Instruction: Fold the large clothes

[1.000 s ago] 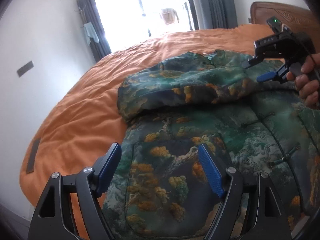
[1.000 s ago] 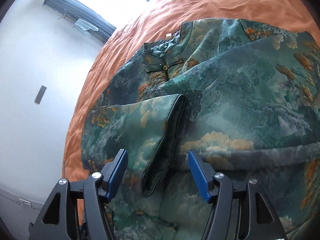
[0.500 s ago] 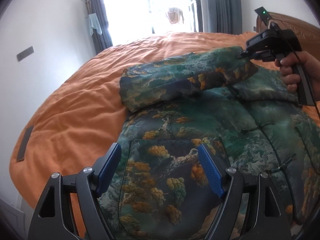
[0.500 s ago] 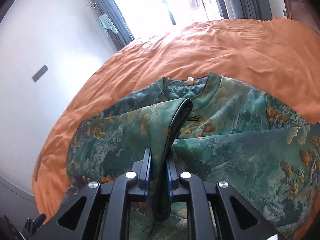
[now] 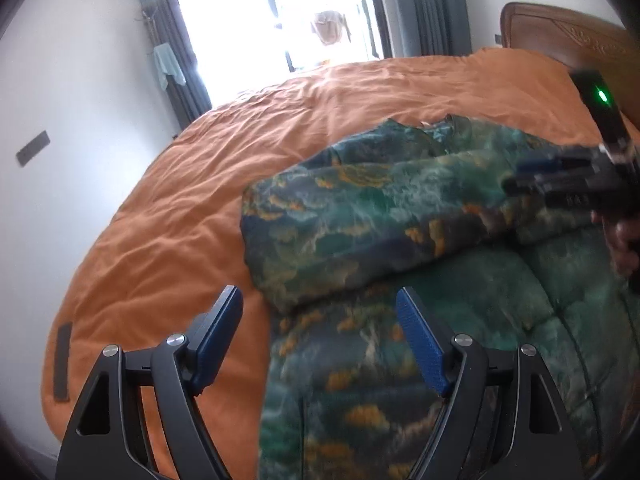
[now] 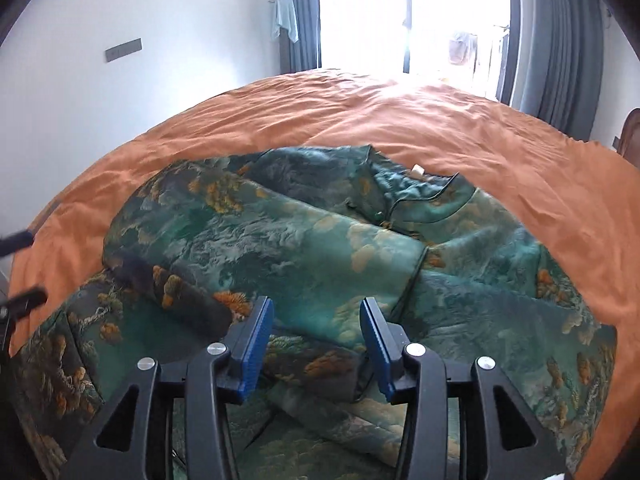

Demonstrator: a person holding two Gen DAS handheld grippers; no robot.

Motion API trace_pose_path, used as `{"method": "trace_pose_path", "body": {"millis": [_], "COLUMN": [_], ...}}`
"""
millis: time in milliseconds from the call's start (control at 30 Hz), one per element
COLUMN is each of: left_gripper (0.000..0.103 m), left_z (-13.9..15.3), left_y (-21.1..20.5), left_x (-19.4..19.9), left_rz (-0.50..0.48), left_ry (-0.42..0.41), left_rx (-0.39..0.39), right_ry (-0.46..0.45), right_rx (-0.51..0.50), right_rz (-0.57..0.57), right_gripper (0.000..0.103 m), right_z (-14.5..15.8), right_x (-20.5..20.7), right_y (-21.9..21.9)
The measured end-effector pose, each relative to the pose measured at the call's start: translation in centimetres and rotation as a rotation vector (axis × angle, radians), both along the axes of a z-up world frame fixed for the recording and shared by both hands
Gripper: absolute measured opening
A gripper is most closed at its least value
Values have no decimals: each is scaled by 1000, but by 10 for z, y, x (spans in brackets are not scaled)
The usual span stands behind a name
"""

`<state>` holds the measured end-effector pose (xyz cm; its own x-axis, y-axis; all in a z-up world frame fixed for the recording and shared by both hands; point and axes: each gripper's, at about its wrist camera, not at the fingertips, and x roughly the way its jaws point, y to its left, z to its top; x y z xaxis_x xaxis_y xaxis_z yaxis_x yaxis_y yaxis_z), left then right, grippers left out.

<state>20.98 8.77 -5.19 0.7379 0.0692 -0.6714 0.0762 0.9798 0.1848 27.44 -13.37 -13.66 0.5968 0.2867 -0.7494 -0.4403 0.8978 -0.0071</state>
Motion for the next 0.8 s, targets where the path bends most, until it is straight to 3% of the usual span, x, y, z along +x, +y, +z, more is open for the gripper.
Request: {"method": "trace_pose_path", "body": {"millis": [100,200,267,333,500,667,800], "left_gripper": [76,72,73,74,73,73,74], "left_z": [-15,-61,-95,-106,-86,-33,-41], "left_y": [10,20,21,17,5,10,17], "left_x": [59,105,115,111,102,135,186], "left_rz": [38,78,95,93,74,68,139], "left_ry": [64,206,267,247,261,202,219], "left_rx": [-74,-165,-170,-147,-78,-166,-203], "right_ry": [55,160,174,182,178,169,167], "right_rx": [1,38,38,24,27,66,75], "right_rz": [-50,-91,-94,-90,-84,-87,-87], "right_gripper": [46,45,45,45,46,46,46], "right_z": [-25,-49,-54,-55,-60,-63,-60], "right_x": [15,28,29,30,30,29,23], "right_y": [3,-2,-1,1,2,-3,-5]}}
